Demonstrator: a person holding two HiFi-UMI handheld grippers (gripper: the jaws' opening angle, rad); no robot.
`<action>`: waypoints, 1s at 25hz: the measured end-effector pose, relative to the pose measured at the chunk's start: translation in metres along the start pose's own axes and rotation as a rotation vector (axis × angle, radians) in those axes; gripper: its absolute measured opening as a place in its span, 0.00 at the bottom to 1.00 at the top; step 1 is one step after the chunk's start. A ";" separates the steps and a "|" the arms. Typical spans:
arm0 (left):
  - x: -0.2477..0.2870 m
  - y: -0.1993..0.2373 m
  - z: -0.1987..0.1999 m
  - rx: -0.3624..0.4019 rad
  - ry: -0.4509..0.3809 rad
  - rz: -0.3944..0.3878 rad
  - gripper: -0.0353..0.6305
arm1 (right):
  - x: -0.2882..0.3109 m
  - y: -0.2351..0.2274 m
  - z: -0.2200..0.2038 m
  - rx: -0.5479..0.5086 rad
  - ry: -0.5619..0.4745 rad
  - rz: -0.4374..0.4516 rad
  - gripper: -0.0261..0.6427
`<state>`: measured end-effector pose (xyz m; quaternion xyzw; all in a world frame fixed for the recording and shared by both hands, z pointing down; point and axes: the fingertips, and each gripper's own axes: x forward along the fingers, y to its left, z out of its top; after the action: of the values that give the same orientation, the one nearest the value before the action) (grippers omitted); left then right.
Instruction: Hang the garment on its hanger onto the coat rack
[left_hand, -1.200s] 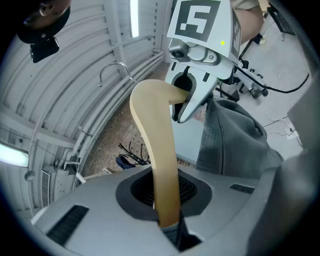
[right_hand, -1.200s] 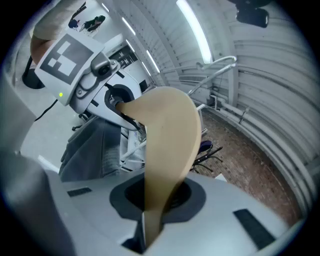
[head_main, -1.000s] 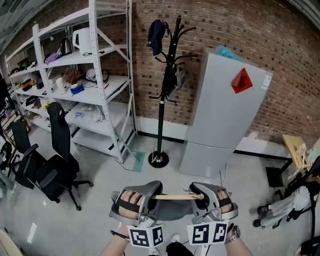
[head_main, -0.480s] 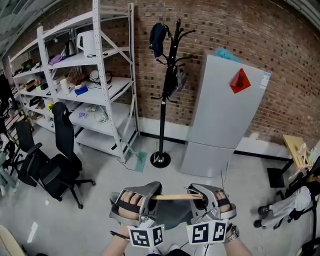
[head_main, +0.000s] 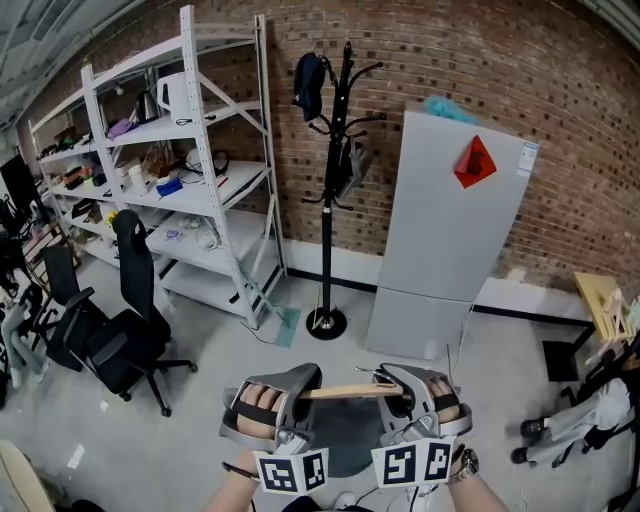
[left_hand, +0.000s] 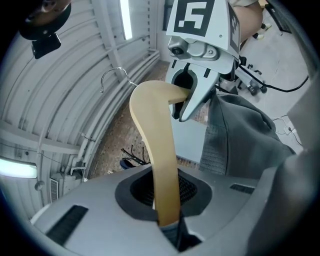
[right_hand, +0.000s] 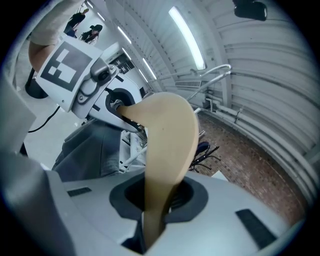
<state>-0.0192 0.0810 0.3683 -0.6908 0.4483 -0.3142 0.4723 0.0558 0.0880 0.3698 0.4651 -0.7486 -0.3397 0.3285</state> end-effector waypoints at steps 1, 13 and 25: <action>0.001 -0.002 0.003 -0.004 0.006 0.002 0.10 | -0.001 -0.002 -0.003 -0.003 -0.002 -0.001 0.09; 0.049 -0.002 -0.007 -0.047 0.013 0.033 0.16 | 0.036 -0.025 -0.027 -0.021 0.010 -0.064 0.14; 0.118 0.025 -0.056 -0.051 -0.031 0.073 0.25 | 0.119 -0.050 -0.026 -0.039 0.038 -0.117 0.21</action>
<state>-0.0277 -0.0520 0.3664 -0.6906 0.4737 -0.2747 0.4724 0.0582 -0.0432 0.3644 0.5078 -0.7069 -0.3641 0.3313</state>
